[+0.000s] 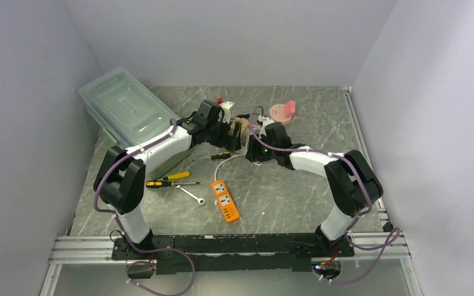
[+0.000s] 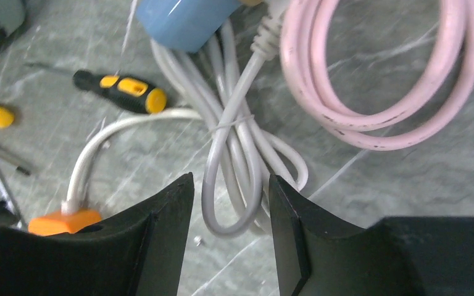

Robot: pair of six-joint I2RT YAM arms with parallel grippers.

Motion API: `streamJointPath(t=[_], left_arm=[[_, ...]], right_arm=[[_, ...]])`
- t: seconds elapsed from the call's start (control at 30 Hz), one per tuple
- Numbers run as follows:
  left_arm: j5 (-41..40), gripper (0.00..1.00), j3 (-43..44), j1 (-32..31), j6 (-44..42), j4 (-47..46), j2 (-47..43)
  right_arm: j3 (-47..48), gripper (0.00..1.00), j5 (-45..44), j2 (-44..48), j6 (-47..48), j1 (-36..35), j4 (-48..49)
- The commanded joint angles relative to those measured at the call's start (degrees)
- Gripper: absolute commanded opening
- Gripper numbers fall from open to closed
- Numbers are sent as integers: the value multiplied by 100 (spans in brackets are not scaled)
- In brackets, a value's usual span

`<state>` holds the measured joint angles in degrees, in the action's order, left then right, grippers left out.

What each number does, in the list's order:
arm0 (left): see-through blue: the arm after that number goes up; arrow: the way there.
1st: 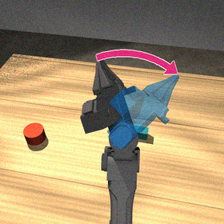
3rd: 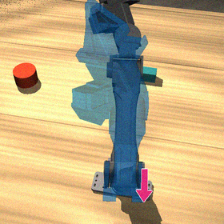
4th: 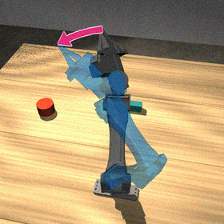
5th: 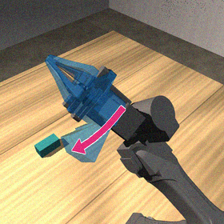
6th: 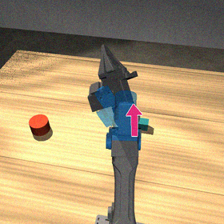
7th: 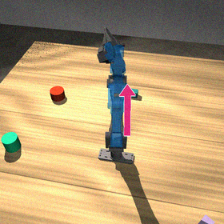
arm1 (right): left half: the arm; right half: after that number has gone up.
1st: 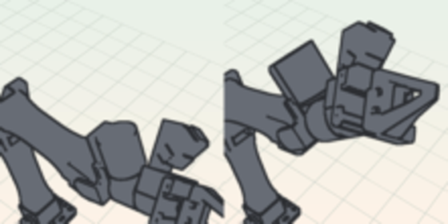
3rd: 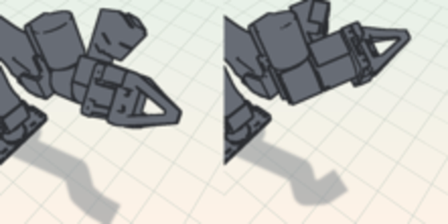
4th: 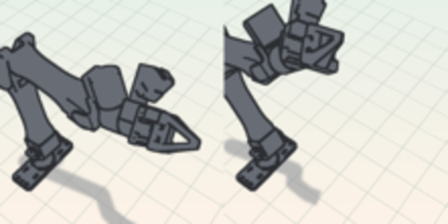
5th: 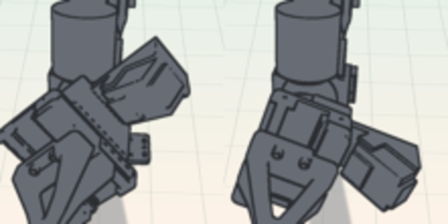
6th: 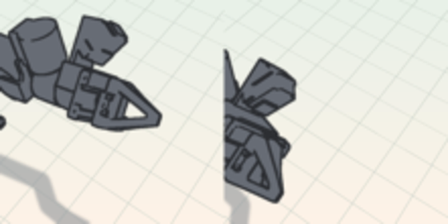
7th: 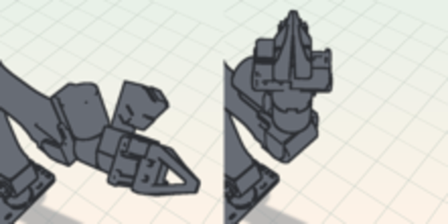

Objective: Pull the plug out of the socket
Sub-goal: Move the socket to the center of the board.

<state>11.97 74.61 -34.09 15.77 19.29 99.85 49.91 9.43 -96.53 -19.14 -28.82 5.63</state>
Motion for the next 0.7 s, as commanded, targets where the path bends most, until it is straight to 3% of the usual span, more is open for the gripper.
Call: streamJointPath(t=[0.0, 0.2, 0.3, 0.67], left_arm=[[-36, 98, 204, 14, -86, -52, -307], [60, 98, 216, 96, -15, -55, -232], [138, 97, 204, 136, 34, -73, -205], [212, 97, 179, 148, 84, -98, -257]], right_arm=[[-223, 52, 432, 448, -231, -176, -333], [311, 73, -675, 496, -277, -177, -532], [348, 75, -1167, 451, -8, -172, -306], [877, 72, -775, -360, 874, 82, -136]])
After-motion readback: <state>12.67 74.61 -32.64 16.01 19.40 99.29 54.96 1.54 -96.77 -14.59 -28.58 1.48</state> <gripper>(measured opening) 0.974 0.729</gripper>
